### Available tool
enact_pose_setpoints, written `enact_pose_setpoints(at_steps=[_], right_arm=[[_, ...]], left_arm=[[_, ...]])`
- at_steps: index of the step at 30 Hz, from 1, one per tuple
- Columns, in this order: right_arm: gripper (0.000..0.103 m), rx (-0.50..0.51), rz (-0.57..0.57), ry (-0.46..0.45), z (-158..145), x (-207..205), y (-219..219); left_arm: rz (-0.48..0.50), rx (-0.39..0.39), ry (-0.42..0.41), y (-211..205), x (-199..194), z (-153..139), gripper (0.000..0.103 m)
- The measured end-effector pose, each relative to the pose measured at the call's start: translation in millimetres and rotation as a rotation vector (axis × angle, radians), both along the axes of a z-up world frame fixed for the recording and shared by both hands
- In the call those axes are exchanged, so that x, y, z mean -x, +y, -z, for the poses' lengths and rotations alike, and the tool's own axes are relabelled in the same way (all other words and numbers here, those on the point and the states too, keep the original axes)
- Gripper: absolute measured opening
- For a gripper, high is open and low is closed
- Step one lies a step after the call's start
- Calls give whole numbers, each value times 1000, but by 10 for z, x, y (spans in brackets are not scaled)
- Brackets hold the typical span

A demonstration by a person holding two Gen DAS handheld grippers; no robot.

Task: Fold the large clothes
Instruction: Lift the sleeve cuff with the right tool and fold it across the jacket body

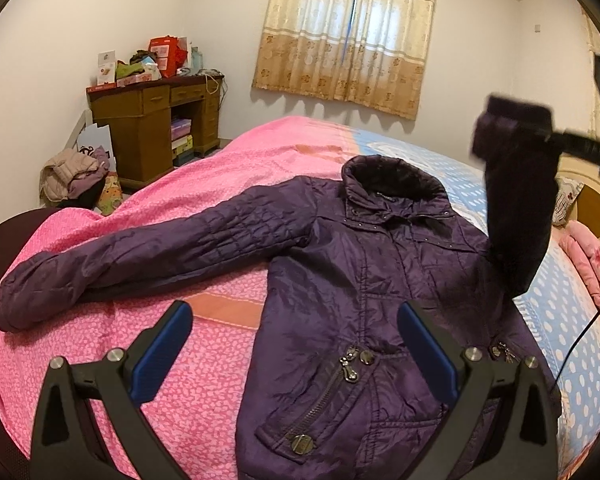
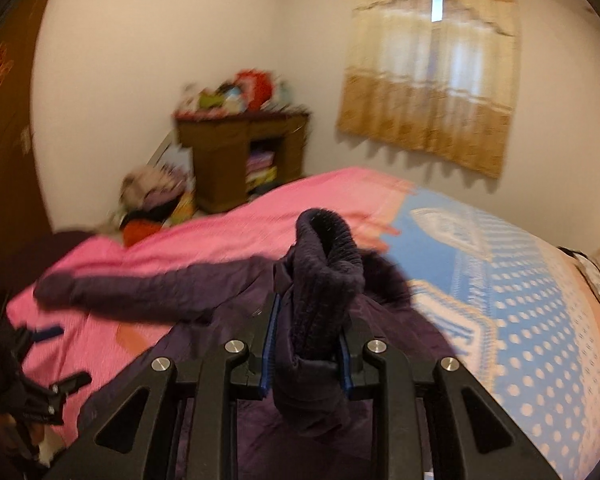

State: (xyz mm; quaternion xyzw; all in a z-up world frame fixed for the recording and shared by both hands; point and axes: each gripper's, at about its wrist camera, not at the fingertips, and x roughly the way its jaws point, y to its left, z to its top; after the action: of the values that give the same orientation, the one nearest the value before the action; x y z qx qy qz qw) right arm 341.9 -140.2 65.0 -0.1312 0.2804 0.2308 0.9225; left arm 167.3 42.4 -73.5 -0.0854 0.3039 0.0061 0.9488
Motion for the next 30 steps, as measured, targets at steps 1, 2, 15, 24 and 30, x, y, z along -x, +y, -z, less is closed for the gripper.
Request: enact_pose_setpoints(at_steps=[1, 2, 15, 24, 30], right_arm=[[24, 12, -16, 12, 92, 1, 74], [23, 42, -45, 29, 238, 6, 213], [32, 66, -193, 267, 1697, 85, 897], [61, -89, -143, 232, 1306, 531, 43], [62, -174, -53, 239, 1395, 722, -478]], left_arm=[[-3, 2, 0, 7, -8, 1, 103], [-7, 4, 0, 21, -17, 8, 103], [-21, 6, 24, 105, -52, 109, 103], [136, 273, 92, 99, -445, 166, 103], [228, 256, 185, -390, -844, 477, 71]])
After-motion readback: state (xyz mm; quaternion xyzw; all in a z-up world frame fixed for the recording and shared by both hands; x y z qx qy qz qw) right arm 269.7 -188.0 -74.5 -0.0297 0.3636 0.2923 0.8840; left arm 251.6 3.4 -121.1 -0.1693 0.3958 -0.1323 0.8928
